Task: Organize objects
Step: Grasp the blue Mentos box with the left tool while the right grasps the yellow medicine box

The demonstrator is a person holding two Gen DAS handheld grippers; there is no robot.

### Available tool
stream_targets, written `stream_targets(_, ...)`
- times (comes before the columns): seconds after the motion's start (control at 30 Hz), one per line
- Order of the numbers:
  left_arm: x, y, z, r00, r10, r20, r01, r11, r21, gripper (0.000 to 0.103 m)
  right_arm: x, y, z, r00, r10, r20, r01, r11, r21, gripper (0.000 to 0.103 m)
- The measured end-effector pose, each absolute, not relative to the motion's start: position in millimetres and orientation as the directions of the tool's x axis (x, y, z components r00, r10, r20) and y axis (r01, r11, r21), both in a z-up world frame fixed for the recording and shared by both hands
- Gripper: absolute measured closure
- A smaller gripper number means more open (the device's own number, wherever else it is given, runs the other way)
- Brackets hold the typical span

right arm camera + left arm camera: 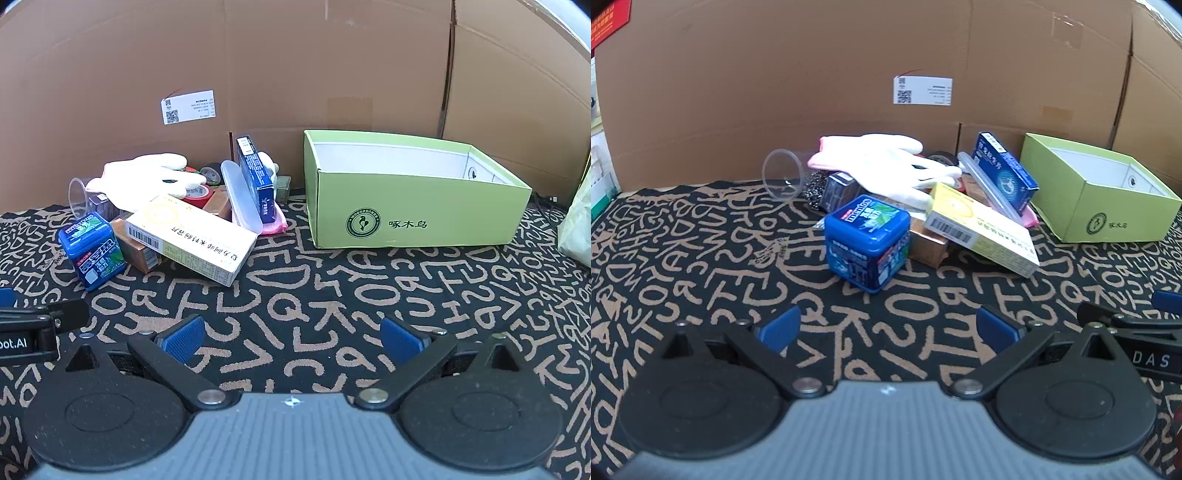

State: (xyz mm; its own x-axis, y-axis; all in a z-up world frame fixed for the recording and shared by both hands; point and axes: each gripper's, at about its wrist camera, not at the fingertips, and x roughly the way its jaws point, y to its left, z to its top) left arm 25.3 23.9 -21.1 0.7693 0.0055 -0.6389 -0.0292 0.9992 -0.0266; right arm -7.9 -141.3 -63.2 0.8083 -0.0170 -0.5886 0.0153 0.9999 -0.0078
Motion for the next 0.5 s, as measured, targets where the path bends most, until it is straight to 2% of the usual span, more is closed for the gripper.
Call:
stream_targets(0.17,31,27,-22,0.765,0.022,-0.643,-0.048,0.999,-0.022,0.0,1,-139,-67,0.8,-0.012,-0.6,0.007,1.0,-0.011,0.0)
stream_targets(0.33,39,30,-25,0.763,-0.016,-0.646,-0.011,0.999,-0.037,0.0,13,-134,-74,0.791,0.008,-0.612,-0.014,1.0,-0.006,0.0)
stream_targets(0.5,57,34,-21,0.793,-0.028,-0.609,0.049,0.999,0.017,0.0,23,-126,-73,0.832,0.129,-0.54,-0.165,0.986,-0.019,0.0)
